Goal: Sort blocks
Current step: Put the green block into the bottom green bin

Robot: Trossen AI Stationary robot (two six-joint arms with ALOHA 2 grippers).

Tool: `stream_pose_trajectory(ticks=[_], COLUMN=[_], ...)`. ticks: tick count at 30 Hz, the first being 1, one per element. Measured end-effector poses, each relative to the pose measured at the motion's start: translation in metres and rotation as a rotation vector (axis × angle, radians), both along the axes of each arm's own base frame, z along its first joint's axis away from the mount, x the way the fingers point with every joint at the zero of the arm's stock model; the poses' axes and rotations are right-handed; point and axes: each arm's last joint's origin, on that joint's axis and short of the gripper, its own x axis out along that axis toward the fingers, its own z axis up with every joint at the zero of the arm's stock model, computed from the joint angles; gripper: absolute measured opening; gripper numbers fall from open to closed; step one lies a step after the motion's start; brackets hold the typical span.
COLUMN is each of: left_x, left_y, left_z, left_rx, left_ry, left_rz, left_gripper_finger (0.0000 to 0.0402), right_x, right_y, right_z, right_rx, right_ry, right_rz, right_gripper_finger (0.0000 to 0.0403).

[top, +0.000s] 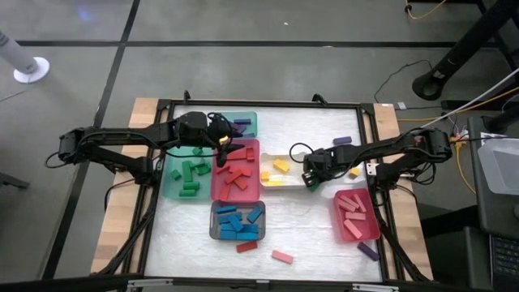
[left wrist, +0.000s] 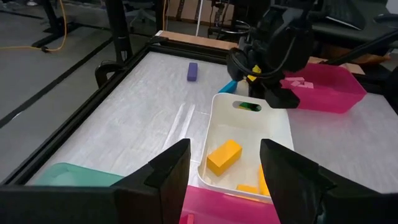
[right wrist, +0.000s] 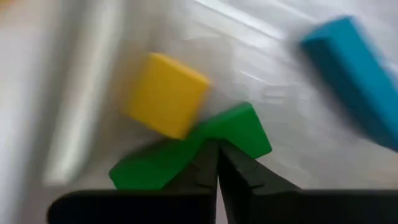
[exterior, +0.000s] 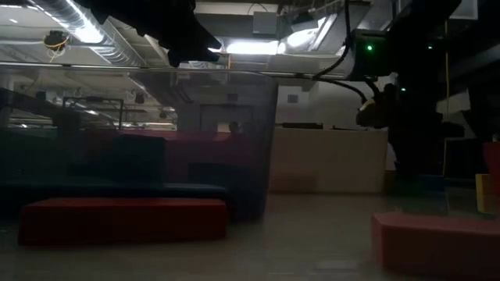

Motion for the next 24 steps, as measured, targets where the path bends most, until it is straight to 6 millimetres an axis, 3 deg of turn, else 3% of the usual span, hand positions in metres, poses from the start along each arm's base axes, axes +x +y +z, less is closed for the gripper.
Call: stream_pose_trajectory(ticks=[9,15,24], left_x=[0.0,0.0,0.0], left_y=[0.0,0.0,0.0], left_z=[0.0,0.0,0.0], left_rx=[-0.007,-0.008,-0.016], left_ry=[-0.002,-0.003,-0.004], left_rz=[0.004,0.004,0.006], left_gripper_finger=[0.0182,0.0182,0.0182], right_x=[-0.017,-0.017,-0.008], right_y=[-0.002,-0.004,-0.002], right_z=[-0.001,0.003,0.035], right_rx=[-0.086,-0.145,-0.051], right_ry=[0.164,0.141,0.138], right_rz=[-0.093,-0.225,-0.155], right_gripper_finger=[0.0008,0.0003,0.001])
